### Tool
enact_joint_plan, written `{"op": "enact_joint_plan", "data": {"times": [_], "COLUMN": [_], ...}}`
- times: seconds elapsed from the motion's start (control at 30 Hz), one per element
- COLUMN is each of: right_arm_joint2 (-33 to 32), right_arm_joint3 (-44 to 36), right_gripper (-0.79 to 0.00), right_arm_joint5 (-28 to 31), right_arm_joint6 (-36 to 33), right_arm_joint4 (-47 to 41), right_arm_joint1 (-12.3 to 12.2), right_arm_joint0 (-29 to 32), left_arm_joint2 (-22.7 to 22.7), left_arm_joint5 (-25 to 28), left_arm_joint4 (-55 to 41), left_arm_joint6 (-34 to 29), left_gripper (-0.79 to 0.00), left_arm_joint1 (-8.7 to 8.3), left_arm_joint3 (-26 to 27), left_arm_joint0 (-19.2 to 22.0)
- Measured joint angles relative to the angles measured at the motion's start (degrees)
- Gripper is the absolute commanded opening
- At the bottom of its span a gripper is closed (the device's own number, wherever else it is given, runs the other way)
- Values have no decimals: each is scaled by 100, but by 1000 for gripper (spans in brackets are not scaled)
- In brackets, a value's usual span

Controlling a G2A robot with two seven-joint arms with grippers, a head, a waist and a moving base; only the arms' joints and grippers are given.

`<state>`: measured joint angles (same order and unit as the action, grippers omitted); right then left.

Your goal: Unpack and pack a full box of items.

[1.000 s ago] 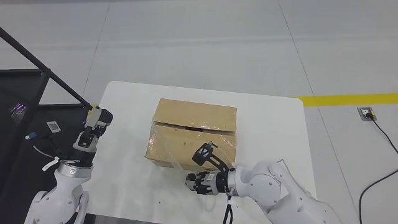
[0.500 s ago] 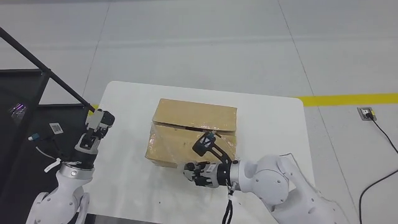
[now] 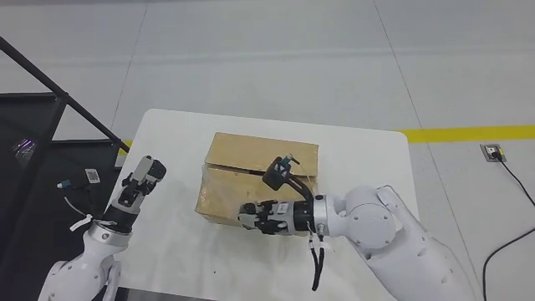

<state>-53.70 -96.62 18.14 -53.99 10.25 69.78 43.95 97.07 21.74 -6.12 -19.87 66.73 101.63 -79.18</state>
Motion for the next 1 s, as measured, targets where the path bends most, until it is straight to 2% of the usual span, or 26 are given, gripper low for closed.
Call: {"op": "enact_joint_plan", "data": {"times": [0.23,0.47,1.0], "right_arm_joint2": [83,148,254], "right_arm_joint3": [423,756,1048], "right_gripper": [-785,-785,-785], "right_arm_joint5": [283,1095,1988], "right_arm_joint6": [28,-8,18], "right_arm_joint4": [-433,-856,-1432], "right_arm_joint1": [61,112,199], "right_arm_joint0": [-254,-496,-964], "left_arm_joint2": [-279,-484,-581], "left_arm_joint5": [-129,-236,-325], "left_arm_joint4": [11,-87,-341], "left_arm_joint6": [-313,-350,-243], "left_gripper": [0,0,0], "left_arm_joint1": [0,16,37], "left_arm_joint3": [-499,-852,-1034], "left_arm_joint0": [297,520,596]}}
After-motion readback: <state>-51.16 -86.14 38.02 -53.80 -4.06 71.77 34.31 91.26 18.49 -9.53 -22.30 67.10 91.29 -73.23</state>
